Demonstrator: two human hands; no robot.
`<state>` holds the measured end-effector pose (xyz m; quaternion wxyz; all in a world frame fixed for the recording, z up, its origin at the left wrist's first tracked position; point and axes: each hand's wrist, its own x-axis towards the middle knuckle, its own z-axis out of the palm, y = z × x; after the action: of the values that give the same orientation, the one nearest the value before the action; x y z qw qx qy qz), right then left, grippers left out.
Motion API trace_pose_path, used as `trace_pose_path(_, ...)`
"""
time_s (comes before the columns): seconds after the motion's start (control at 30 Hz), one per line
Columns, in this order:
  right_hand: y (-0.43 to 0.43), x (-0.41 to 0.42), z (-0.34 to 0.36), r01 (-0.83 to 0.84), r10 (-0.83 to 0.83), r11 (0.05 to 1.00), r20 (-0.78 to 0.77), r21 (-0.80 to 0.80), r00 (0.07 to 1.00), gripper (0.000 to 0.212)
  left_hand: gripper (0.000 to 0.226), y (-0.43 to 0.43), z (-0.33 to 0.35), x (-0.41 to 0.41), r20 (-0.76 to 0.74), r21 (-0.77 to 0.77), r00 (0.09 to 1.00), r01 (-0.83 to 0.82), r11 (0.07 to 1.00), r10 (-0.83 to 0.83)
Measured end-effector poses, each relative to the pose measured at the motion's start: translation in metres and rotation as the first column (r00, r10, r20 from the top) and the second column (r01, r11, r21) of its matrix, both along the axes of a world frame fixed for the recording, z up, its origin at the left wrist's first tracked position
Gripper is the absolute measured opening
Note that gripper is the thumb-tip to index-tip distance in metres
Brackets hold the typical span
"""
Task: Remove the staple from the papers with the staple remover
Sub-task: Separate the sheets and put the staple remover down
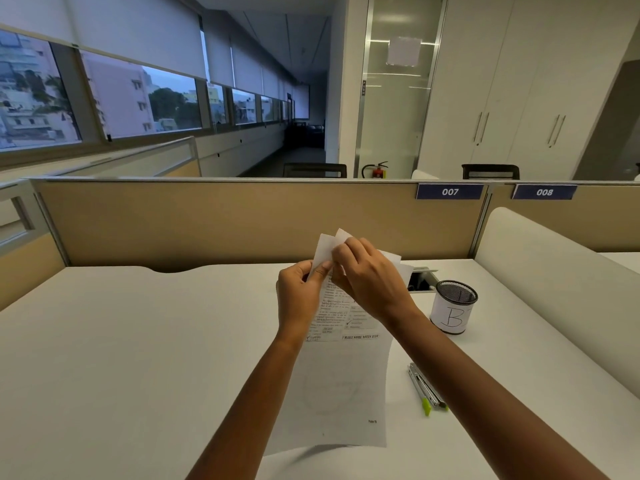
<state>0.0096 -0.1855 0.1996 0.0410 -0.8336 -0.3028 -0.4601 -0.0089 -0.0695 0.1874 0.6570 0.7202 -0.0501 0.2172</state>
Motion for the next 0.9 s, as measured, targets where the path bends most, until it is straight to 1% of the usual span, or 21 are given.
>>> trace_pose_path(0.07, 0.002, 0.0, -0.001, -0.021, 0.025, 0.996, -0.045, 0.084, 0.999, 0.019, 0.017, -0.001, 0.0, -0.001, -0.015, -0.044, 1.0, 0.017, 0.999, -0.017)
trace_pose_path(0.13, 0.005, -0.001, -0.002, -0.027, 0.042, 0.988, -0.097, 0.154, 0.994, 0.025, 0.013, -0.002, -0.001, -0.001, -0.015, -0.068, 0.999, 0.027, 0.997, -0.028)
trace_pose_path(0.17, 0.005, -0.001, -0.002, -0.025, 0.046, 0.986, -0.124, 0.164, 0.991, 0.029, 0.011, -0.002, -0.001, -0.001, -0.009, -0.067, 1.0, 0.027, 0.997, -0.028)
trace_pose_path(0.23, 0.005, -0.001, -0.003, -0.025, 0.051, 0.986, -0.158, 0.165, 0.986, 0.031, 0.009, -0.002, -0.002, 0.0, -0.011, -0.057, 1.0, 0.029, 0.998, -0.03)
trace_pose_path(0.33, 0.002, 0.002, -0.006, -0.015, 0.046, 0.984, -0.173, 0.178, 0.984, 0.018, 0.024, -0.004, -0.004, 0.002, -0.014, -0.024, 0.999, 0.052, 0.998, -0.052)
trace_pose_path(0.37, 0.003, 0.003, -0.006, -0.005, 0.039, 0.983, -0.185, 0.185, 0.982, 0.016, 0.024, -0.005, -0.005, 0.003, -0.005, -0.019, 0.999, 0.045, 0.999, -0.045)
trace_pose_path(0.43, 0.006, 0.003, -0.007, 0.019, 0.02, 0.981, -0.197, 0.193, 0.98, 0.015, 0.013, -0.008, -0.006, 0.004, 0.024, -0.01, 1.0, -0.005, 1.0, 0.005)
trace_pose_path(0.5, 0.011, 0.003, -0.007, 0.051, 0.007, 0.966, -0.226, 0.252, 0.974, 0.015, 0.009, -0.011, -0.007, 0.008, 0.06, 0.006, 0.995, -0.086, 0.996, 0.085)
trace_pose_path(0.57, 0.015, 0.004, -0.006, 0.103, 0.036, 0.923, -0.349, 0.371, 0.936, 0.017, 0.016, -0.014, -0.011, 0.013, 0.117, 0.03, 0.977, -0.185, 0.982, 0.18)
trace_pose_path(0.63, 0.017, 0.003, -0.005, 0.143, 0.104, 0.865, -0.451, 0.482, 0.887, 0.02, 0.017, -0.015, -0.011, 0.015, 0.167, 0.032, 0.951, -0.269, 0.963, 0.261)
trace_pose_path(0.7, 0.018, 0.001, -0.004, 0.162, 0.191, 0.811, -0.515, 0.563, 0.836, 0.021, 0.018, -0.014, -0.011, 0.017, 0.192, 0.024, 0.937, -0.302, 0.953, 0.293)
trace_pose_path(0.73, 0.016, 0.001, -0.003, 0.17, 0.227, 0.79, -0.539, 0.589, 0.811, 0.018, 0.019, -0.014, -0.012, 0.019, 0.189, 0.017, 0.936, -0.306, 0.952, 0.297)
trace_pose_path(0.8, 0.01, 0.002, -0.007, 0.197, 0.278, 0.754, -0.576, 0.627, 0.768, 0.01, 0.019, -0.01, -0.017, 0.024, 0.137, -0.035, 0.944, -0.298, 0.954, 0.3)
trace_pose_path(0.9, -0.007, 0.01, -0.022, 0.27, 0.325, 0.687, -0.618, 0.674, 0.715, 0.008, 0.015, 0.003, -0.029, 0.038, -0.028, -0.172, 0.951, -0.309, 0.935, 0.309)
